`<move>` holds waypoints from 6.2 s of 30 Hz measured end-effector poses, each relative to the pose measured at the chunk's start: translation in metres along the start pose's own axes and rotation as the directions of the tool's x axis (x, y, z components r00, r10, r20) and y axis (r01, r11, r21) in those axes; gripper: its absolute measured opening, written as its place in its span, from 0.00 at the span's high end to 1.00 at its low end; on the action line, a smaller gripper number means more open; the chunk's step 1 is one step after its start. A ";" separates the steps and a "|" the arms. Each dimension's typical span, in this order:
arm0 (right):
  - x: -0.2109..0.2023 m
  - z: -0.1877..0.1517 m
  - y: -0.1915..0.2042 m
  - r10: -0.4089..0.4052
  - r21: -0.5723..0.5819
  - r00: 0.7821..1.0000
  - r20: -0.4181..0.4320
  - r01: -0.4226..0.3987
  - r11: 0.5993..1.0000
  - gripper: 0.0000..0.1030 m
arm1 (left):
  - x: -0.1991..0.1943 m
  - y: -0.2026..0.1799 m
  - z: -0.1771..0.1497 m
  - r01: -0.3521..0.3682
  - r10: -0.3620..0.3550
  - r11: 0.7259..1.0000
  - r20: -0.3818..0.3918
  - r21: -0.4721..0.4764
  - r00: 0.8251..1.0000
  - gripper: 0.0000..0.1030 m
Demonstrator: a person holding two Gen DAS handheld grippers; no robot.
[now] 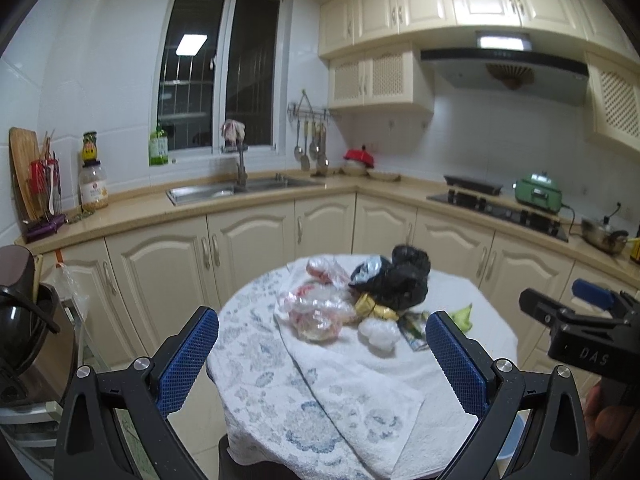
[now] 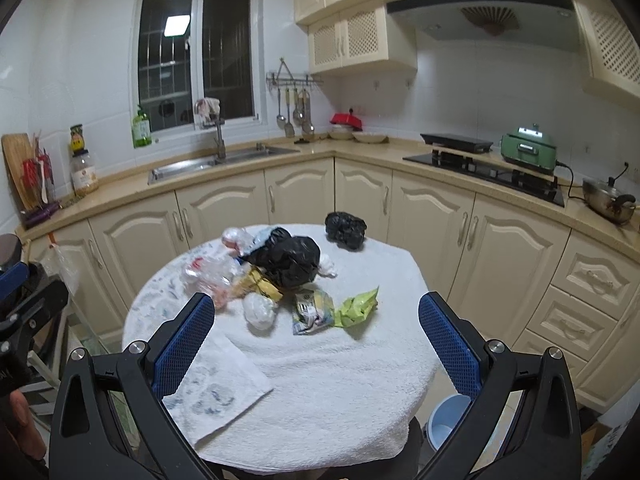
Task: Collect trash
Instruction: 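Move both tools toward the trash pile on the table, then grasp the clear plastic bag with the left tool while the right tool grasps the green chip bag, then carry both held bags over the blue trash bin on the floor, then open both tools to drop the bags into the blue bin, then return both tools to the table trash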
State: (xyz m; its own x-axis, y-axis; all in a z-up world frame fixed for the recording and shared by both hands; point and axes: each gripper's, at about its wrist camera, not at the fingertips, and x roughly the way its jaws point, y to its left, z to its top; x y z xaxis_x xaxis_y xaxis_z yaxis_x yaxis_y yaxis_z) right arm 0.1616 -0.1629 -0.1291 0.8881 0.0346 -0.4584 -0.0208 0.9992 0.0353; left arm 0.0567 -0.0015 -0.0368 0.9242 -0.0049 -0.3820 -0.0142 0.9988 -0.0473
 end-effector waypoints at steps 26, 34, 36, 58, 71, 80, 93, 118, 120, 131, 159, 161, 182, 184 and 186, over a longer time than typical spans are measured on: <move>0.161 -0.039 -0.081 -0.018 0.092 0.963 -0.267 0.044 0.995 0.00 | 0.243 -0.072 -0.006 0.056 -0.035 0.996 -0.272 0.071 0.962 0.01; 0.199 -0.043 -0.093 0.014 0.141 0.951 -0.308 0.031 0.990 0.05 | 0.323 -0.080 -0.016 0.033 -0.003 0.996 -0.353 0.080 0.936 0.01; 0.207 -0.043 -0.095 0.012 0.148 0.949 -0.314 0.036 0.988 0.07 | 0.333 -0.079 -0.017 0.040 -0.010 0.996 -0.362 0.076 0.932 0.02; 0.209 -0.060 -0.085 0.126 0.200 0.927 -0.352 -0.057 0.978 0.75 | 0.338 -0.043 -0.028 0.189 -0.180 0.982 -0.431 -0.022 0.884 0.56; 0.166 -0.065 -0.091 0.173 0.229 0.939 -0.299 -0.105 0.968 0.79 | 0.255 -0.031 -0.036 0.212 -0.198 0.977 -0.363 -0.004 0.910 0.57; 0.159 -0.074 -0.093 0.204 0.243 0.935 -0.291 -0.134 0.961 0.80 | 0.216 -0.046 -0.039 0.233 -0.210 0.972 -0.352 0.022 0.912 0.58; 0.094 -0.046 -0.159 0.166 0.306 0.978 -0.126 -0.120 0.944 0.80 | 0.186 -0.120 -0.005 0.359 -0.322 0.928 -0.279 0.095 0.905 0.57; 0.051 -0.142 -0.410 -0.225 0.518 0.936 -0.272 0.339 0.785 0.80 | 0.333 -0.374 -0.058 0.689 -0.560 0.710 -0.479 0.142 0.676 0.57; 0.063 -0.156 -0.422 -0.208 0.533 0.930 -0.302 0.346 0.773 0.80 | 0.361 -0.400 -0.068 0.695 -0.545 0.705 -0.521 0.139 0.657 0.57; 0.140 -0.214 -0.467 -0.114 0.580 0.894 -0.434 0.374 0.724 0.80 | 0.502 -0.508 -0.113 0.683 -0.439 0.723 -0.695 0.104 0.570 0.57; 0.113 -0.236 -0.472 -0.155 0.657 0.870 -0.467 0.459 0.598 0.00 | 0.542 -0.558 -0.097 0.616 -0.395 0.769 -0.631 0.171 0.668 0.01; 0.099 -0.218 -0.460 -0.174 0.655 0.883 -0.435 0.443 0.612 0.00 | 0.536 -0.551 -0.080 0.609 -0.414 0.775 -0.592 0.169 0.691 0.01; 0.005 -0.042 -0.273 -0.210 0.513 0.975 -0.073 0.217 0.830 0.00 | 0.294 -0.320 0.022 0.506 -0.470 0.842 -0.206 0.186 0.858 0.01; 0.001 -0.031 -0.256 -0.193 0.495 0.980 -0.044 0.189 0.848 0.00 | 0.231 -0.266 0.005 0.486 -0.460 0.854 -0.168 0.186 0.872 0.01; -0.004 -0.018 -0.236 -0.175 0.470 0.984 -0.009 0.159 0.868 0.00 | 0.193 -0.232 -0.004 0.459 -0.442 0.869 -0.127 0.185 0.888 0.01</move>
State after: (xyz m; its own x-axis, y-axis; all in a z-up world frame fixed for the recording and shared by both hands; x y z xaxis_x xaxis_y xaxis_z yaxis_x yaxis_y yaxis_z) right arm 0.1547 -0.3989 -0.1517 0.8739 -0.1407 -0.4654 0.3387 0.8629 0.3752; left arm 0.2368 -0.2343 -0.1027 0.7785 -0.4522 -0.4354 0.4824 0.8747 -0.0458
